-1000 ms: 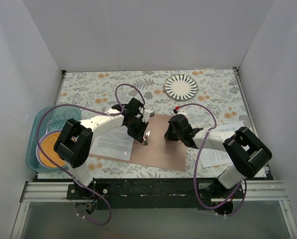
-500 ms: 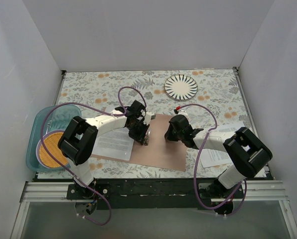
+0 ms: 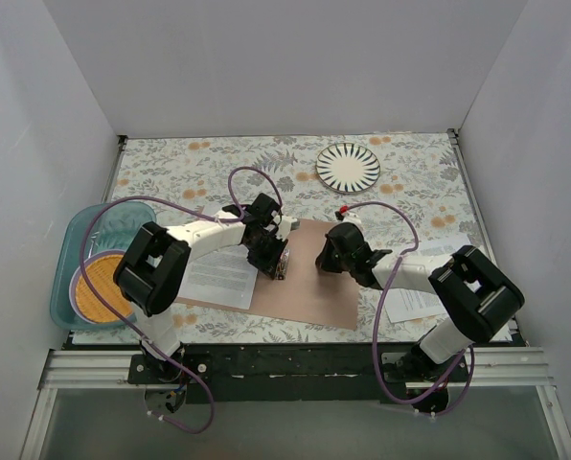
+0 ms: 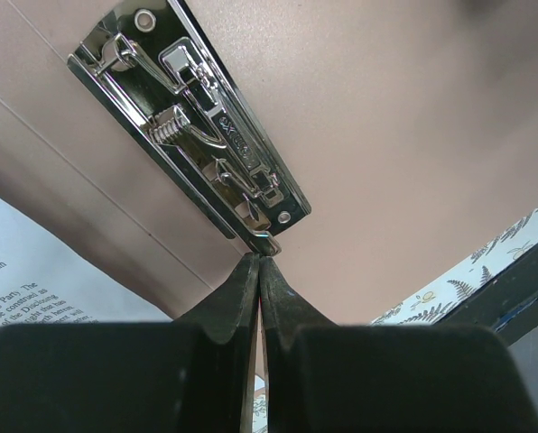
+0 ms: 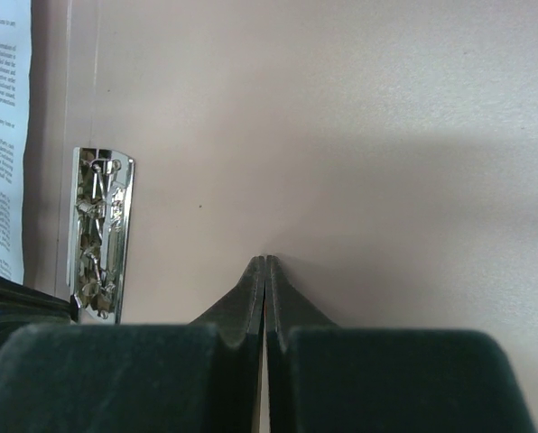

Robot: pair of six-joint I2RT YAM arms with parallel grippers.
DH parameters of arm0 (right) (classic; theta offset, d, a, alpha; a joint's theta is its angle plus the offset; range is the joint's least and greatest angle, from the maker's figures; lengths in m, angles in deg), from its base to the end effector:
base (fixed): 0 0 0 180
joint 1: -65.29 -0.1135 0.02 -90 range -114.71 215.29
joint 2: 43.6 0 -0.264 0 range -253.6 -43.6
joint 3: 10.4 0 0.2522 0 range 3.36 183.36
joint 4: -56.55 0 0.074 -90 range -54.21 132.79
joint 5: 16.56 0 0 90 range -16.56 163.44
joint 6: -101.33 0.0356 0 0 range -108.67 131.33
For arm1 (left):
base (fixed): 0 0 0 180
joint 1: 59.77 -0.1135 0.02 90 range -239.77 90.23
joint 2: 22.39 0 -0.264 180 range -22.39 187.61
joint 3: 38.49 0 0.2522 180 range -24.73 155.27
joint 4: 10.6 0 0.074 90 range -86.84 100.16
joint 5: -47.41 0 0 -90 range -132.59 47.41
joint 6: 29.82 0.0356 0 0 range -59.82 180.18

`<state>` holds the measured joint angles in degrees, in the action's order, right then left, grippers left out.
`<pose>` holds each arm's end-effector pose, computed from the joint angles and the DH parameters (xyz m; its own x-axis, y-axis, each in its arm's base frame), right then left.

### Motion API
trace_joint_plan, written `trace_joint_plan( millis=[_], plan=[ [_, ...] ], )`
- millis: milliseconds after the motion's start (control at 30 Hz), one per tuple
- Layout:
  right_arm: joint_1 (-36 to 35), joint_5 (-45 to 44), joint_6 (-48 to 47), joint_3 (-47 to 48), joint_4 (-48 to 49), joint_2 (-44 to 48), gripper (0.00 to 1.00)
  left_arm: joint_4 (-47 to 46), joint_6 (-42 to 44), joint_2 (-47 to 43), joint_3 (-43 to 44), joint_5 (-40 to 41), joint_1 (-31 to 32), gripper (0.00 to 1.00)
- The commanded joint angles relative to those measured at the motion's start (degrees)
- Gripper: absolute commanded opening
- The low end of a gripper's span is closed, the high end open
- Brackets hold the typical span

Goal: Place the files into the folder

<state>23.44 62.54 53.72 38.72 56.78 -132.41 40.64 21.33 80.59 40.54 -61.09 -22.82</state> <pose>0.2225 0.1903 0.1471 -0.7180 0.2456 -0.6512 -0.0844 0.8980 0.4317 0.2628 -0.2118 0.1642 -0.9999 0.0078 -0.0066 0.0098 0.9168 -0.3992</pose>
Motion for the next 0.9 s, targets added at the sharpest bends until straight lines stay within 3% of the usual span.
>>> trace_joint_plan(
  millis=[0,867],
  plan=[
    [-2.71,2.72,1.55,-1.78,-1.44,-2.85,0.01,-2.41,0.35,2.4,1.08,2.33,0.84,0.0],
    [-11.15,9.58,12.62,-6.52,12.1,-16.04,0.01,-3.63,0.18,4.86,1.43,2.68,0.84,0.0]
  ],
)
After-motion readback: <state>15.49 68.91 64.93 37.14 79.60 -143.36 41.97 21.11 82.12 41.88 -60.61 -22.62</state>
